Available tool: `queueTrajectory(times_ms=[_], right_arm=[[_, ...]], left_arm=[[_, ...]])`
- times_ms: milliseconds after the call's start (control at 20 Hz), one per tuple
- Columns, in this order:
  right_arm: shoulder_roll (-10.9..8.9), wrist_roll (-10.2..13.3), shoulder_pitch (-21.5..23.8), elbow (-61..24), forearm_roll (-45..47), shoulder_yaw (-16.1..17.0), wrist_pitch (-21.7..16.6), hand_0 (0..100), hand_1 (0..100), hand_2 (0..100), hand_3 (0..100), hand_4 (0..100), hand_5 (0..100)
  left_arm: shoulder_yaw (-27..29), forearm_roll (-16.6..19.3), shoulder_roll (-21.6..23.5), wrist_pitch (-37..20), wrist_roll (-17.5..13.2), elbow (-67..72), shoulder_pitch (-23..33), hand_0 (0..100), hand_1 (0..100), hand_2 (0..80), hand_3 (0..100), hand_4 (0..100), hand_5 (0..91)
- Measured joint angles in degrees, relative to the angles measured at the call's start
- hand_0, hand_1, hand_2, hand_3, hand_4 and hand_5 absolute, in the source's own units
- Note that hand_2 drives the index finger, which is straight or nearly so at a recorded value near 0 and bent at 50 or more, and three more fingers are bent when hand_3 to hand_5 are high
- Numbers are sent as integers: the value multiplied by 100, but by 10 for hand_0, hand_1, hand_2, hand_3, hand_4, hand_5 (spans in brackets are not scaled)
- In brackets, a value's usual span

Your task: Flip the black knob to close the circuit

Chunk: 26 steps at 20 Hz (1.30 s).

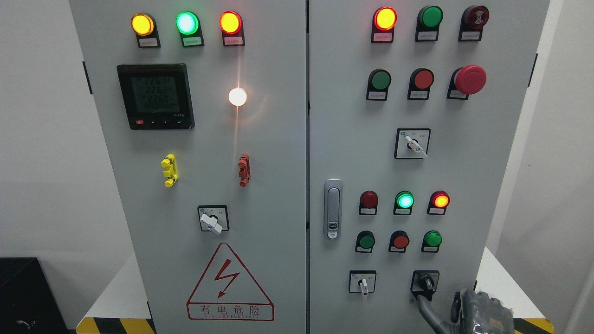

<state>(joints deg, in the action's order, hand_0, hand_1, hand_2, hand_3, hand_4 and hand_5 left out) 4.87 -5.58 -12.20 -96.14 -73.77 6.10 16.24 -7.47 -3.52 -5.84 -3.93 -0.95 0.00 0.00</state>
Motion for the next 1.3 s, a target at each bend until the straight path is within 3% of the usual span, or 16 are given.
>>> queueTrajectory(times_ms=[450, 800, 950, 1300], right_arm=[[11, 346, 482, -434, 646, -184, -90, 0, 88, 766, 994, 870, 894], [56, 720, 1183, -1019, 2207, -386, -231, 0, 109, 655, 908, 816, 790], [95, 798, 1510, -1294, 3112, -443, -248, 0, 114, 572, 841, 775, 730], [150, 1239, 2058, -1790, 5441, -520, -500, 0, 101, 333, 525, 500, 477]], left_arm=[[0, 0, -1, 0, 0, 0, 0, 120, 556, 0, 0, 0, 0], [0, 0, -1, 0, 0, 0, 0, 120, 556, 0, 0, 0, 0], [0, 0, -2, 0, 0, 0, 0, 120, 556, 0, 0, 0, 0], [0, 0, -2, 0, 0, 0, 0, 120, 556, 0, 0, 0, 0]])
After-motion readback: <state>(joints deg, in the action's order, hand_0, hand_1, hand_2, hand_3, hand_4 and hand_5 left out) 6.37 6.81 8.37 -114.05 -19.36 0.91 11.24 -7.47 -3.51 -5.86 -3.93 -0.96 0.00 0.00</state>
